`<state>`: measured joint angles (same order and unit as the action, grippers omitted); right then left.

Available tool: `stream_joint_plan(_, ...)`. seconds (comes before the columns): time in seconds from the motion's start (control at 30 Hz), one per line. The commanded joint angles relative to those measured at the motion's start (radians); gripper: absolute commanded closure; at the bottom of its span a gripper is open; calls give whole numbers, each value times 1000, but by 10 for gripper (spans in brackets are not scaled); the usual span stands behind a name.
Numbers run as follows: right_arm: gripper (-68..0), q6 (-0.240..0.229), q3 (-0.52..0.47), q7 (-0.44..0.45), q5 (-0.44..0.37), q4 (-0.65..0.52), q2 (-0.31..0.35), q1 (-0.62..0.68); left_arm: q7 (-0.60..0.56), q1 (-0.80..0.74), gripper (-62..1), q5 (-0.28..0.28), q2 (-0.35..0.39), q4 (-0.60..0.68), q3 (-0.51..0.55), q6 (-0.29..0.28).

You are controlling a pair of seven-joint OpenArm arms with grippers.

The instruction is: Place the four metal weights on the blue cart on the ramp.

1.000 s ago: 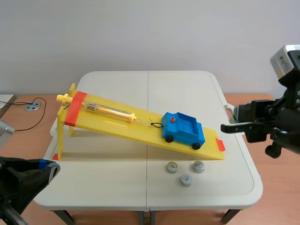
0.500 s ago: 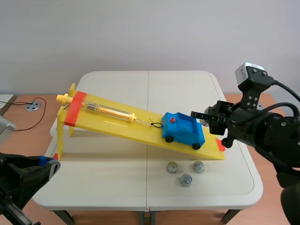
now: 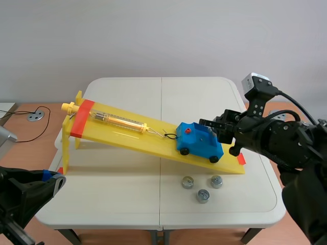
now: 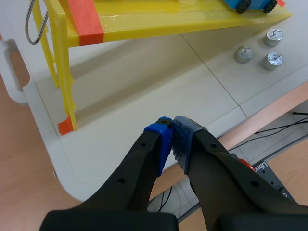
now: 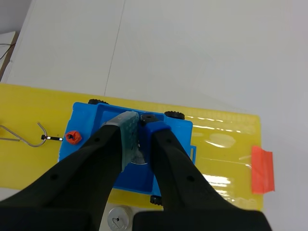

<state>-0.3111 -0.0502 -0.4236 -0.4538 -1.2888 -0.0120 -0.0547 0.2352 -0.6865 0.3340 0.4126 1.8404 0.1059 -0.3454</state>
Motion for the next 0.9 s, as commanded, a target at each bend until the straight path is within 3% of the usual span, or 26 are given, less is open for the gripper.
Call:
stream_joint_plan(0.0, -6, -72, 25, 180, -51, -73, -25, -122, -86, 8, -36, 43, -13, 71, 16, -24)
stream_joint_plan(0.6, -8, -74, 32, 241, 13, 39, -77, -183, -79, 8, -36, 43, -13, 71, 16, -24)
stream_joint_plan(0.87, -184, -87, 26, 248, 13, 39, -77, -183, -77, 8, -36, 43, -13, 71, 16, -24)
